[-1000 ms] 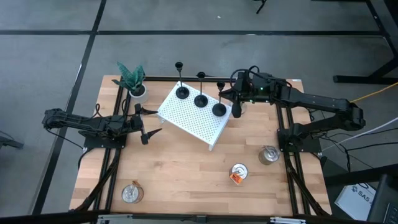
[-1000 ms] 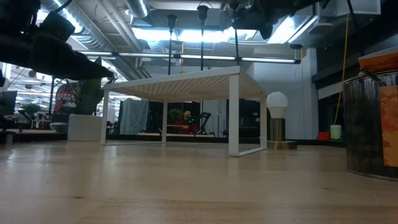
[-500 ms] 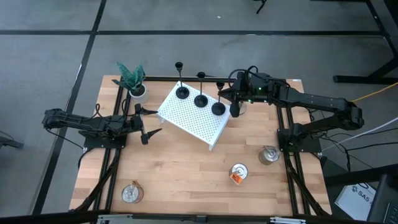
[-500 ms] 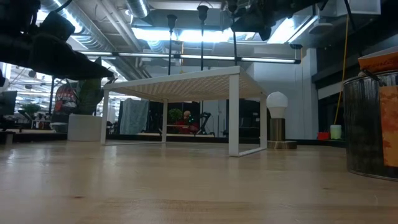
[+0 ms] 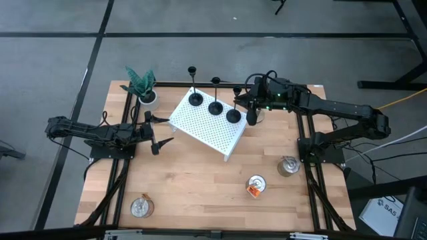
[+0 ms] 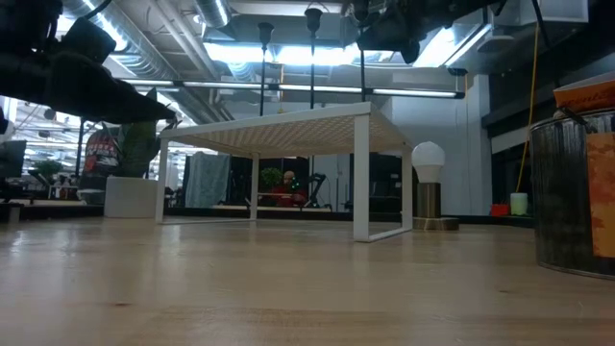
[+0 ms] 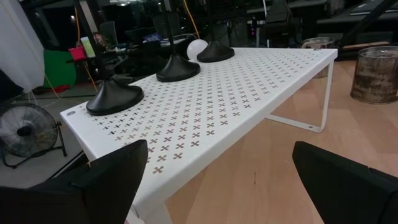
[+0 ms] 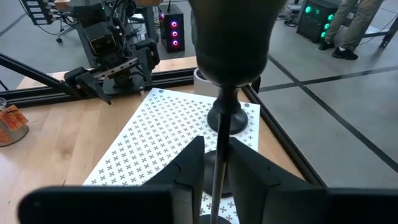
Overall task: Pick & Place candle stick holders
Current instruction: Put the black candle holder on the shelf, then put the top orange scented candle on the shelf
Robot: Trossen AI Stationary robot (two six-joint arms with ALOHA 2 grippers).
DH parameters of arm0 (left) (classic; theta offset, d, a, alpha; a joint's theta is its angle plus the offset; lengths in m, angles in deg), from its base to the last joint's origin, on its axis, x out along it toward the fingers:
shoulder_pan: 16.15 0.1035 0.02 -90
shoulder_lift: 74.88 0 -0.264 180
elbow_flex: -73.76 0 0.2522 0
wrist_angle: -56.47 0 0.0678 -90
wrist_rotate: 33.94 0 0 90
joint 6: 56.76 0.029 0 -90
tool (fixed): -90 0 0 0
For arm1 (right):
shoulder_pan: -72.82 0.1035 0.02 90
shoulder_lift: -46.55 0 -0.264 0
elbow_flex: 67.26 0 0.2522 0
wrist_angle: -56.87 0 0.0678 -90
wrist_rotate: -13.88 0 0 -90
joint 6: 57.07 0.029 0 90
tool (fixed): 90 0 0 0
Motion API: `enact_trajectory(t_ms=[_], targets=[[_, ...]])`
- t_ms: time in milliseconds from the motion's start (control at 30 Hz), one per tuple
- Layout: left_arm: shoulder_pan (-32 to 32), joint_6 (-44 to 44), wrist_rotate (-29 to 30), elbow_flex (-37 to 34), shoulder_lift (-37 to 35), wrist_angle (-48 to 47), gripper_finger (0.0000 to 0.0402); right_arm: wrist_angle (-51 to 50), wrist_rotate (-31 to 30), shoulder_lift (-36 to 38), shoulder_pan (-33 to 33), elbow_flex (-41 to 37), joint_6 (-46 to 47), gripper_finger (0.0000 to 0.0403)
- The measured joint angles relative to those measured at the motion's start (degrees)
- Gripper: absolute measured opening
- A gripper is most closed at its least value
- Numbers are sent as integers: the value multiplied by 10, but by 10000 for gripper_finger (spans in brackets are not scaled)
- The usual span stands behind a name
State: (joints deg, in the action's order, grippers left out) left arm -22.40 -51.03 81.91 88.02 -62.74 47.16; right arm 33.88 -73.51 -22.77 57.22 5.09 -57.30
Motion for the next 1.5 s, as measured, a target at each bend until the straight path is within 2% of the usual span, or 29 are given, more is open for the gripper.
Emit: enact_trajectory(t_ms=[467, 633, 1500], targets=[[0, 0, 0, 0, 0, 0, 400, 0, 12, 0, 0, 0, 2, 177], [0, 0, 0, 0, 0, 0, 400, -2, 21, 5, 0, 0, 2, 200], [0, 0, 0, 0, 0, 0, 400, -117, 21, 60, 1, 0, 2, 191]])
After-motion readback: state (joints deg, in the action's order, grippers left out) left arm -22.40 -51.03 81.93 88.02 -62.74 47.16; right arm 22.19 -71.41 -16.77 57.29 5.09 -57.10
